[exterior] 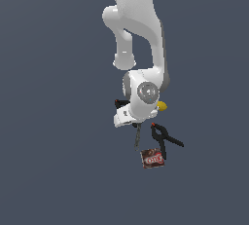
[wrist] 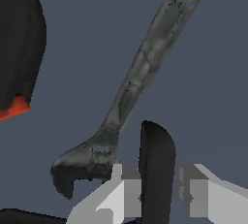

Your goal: Pick up a designated object from a clutter of objects.

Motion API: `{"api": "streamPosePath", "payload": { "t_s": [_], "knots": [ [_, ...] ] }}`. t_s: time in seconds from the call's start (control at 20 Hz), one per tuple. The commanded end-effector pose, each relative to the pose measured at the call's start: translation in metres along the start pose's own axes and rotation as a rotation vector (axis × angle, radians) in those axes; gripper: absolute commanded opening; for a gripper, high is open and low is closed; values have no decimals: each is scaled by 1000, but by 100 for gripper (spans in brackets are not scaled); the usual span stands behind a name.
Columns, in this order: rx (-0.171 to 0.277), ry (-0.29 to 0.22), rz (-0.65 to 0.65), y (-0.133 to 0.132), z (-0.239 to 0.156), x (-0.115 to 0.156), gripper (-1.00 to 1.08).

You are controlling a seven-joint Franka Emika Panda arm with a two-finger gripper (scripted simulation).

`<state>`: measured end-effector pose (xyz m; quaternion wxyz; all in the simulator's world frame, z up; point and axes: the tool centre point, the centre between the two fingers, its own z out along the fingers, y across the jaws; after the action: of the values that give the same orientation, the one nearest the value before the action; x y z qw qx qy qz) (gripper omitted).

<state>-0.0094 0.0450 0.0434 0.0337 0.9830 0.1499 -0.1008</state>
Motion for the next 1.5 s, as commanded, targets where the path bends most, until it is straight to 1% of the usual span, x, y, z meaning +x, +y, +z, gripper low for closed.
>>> {"api": "streamPosePath", "payload": {
  "t_s": [0.0, 0.1, 0.25, 0.35, 0.55, 0.8, 0.95, 1.05, 1.2, 1.45],
  "knots": [
    [-11, 57, -3, -1, -17, 15, -100],
    [-21, 113, -5, -2, -34, 28, -100],
    [-40, 211, -10, -5, -66, 49, -100],
    [-54, 286, -13, -8, -92, 63, -100],
    [-85, 453, -22, -16, -152, 87, -100],
    [-122, 655, -32, -28, -228, 102, -100],
    [-141, 761, -37, -36, -268, 103, -100],
    [-151, 822, -41, -41, -291, 102, -100],
    [-165, 900, -45, -48, -320, 98, -100],
    [-183, 997, -50, -56, -356, 90, -100]
  ]
}}
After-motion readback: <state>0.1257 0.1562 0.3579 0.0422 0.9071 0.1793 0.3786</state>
